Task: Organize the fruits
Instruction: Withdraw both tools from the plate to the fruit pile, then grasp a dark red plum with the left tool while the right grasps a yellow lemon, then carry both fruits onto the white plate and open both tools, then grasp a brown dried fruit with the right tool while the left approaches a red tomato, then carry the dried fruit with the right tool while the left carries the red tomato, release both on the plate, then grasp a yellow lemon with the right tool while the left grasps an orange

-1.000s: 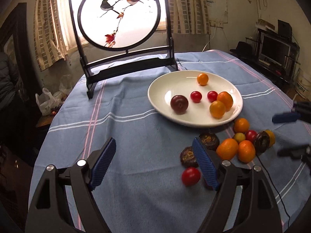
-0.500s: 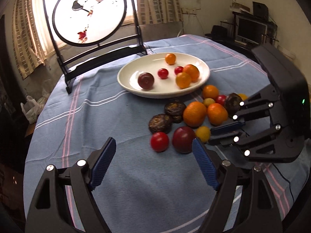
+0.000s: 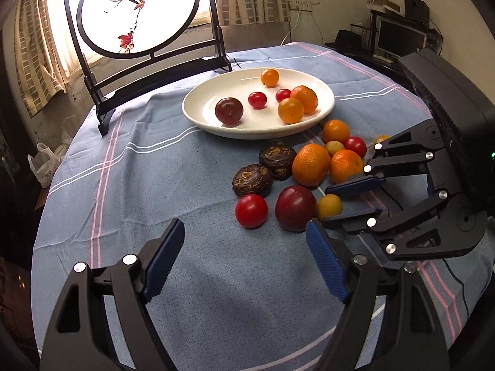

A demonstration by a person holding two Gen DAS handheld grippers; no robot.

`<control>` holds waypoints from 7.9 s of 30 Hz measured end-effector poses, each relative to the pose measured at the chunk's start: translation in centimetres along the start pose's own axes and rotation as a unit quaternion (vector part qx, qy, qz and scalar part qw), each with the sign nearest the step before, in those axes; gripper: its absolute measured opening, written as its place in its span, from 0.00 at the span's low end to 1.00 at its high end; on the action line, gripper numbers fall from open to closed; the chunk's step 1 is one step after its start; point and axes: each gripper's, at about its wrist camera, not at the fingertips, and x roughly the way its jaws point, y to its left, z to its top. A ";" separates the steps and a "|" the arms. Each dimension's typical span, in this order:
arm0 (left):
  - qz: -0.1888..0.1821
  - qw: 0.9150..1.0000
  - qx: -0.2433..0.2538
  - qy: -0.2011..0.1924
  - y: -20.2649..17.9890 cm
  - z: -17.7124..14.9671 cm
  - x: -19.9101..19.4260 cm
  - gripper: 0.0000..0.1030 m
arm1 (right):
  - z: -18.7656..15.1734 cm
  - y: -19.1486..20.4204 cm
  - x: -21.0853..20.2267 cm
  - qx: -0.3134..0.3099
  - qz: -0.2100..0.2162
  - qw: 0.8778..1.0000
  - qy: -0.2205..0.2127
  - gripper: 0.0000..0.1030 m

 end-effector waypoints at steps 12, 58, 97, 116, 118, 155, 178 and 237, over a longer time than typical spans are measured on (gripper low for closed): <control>-0.034 0.997 0.068 0.021 -5.4 1.6 3.9 0.60 | -2.8 -3.6 -4.9 0.060 0.000 0.998 -0.032 0.27; 0.035 0.991 -0.109 -0.072 1.4 16.5 7.7 0.37 | 8.5 -16.7 -6.5 0.187 -0.020 0.963 -0.194 0.27; 0.069 0.991 -0.089 -0.071 1.0 15.7 11.0 0.64 | 6.8 -19.8 -0.2 0.252 -0.039 0.955 -0.149 0.37; 0.047 0.988 -0.073 -0.130 2.9 13.3 1.8 0.78 | 6.2 -14.2 -8.4 0.177 -0.023 0.963 -0.204 0.52; 0.045 0.992 -0.050 -0.109 2.5 11.1 1.0 0.78 | 4.5 -12.1 -9.6 0.141 -0.039 0.972 -0.184 0.52; 0.000 0.999 -0.032 0.043 0.1 2.3 5.1 0.26 | -6.2 -5.0 -6.1 0.117 -0.004 0.993 -0.017 0.40; 0.052 0.996 -0.024 -0.075 -1.0 14.1 3.0 0.26 | 2.7 -11.5 -10.6 0.117 -0.048 0.982 -0.137 0.41; -0.040 0.998 0.003 -0.045 -5.3 6.8 1.3 0.61 | -5.9 -10.9 -6.5 0.116 -0.050 0.992 -0.015 0.60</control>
